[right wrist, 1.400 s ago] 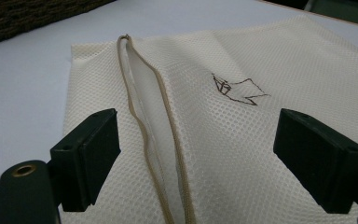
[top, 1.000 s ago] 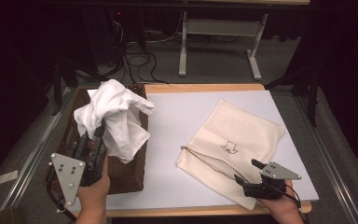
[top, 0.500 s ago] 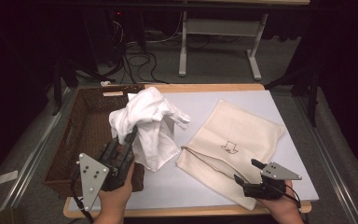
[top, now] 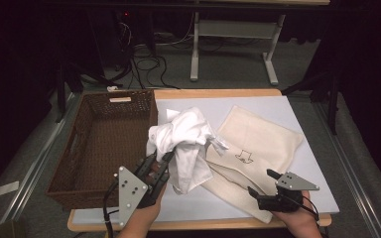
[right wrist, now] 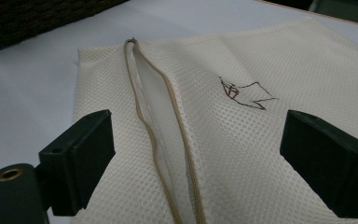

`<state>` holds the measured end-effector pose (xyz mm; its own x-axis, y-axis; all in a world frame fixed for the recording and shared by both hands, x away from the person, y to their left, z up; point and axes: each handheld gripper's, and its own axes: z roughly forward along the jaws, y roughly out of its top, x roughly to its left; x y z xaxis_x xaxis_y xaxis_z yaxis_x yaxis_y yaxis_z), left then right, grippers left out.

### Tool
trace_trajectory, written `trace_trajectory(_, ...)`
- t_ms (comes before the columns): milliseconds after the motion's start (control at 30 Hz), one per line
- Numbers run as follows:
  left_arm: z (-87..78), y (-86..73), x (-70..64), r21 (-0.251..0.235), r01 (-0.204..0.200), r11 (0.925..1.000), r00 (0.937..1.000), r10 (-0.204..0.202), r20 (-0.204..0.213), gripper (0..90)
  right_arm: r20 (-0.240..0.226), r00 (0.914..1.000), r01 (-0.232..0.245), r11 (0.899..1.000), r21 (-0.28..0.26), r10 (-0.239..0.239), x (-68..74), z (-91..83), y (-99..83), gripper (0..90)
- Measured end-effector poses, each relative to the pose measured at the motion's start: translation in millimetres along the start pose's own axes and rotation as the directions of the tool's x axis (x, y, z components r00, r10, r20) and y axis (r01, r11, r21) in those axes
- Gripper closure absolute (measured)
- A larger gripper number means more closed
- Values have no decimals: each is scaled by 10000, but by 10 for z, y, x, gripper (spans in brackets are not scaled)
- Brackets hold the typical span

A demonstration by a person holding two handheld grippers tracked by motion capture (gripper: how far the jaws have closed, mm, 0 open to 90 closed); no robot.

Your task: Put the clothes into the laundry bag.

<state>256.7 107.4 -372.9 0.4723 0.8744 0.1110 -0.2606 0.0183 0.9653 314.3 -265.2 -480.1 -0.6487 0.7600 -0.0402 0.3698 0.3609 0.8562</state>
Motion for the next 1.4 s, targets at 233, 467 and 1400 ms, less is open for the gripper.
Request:
trace_trajectory(233, 12, -191, -120, 504, 97, 9987, 9993, -115, 348, 806, -215, 9998, -2, 10000, -30, 1, 24, 7, 17, 43)
trace_trajectory(467, 15, -532, -176, 1116, 186, 9936, 9980, -252, 581, 805, -128, 9999, -83, 9999, -152, 81, 23, 81, 116, 154)
trace_trajectory(1400, -82, -664, -196, 1265, 218, 9917, 9972, -307, 685, 800, -386, 9992, 12, 9928, 1197, 34, -17, 374, 83, 713)
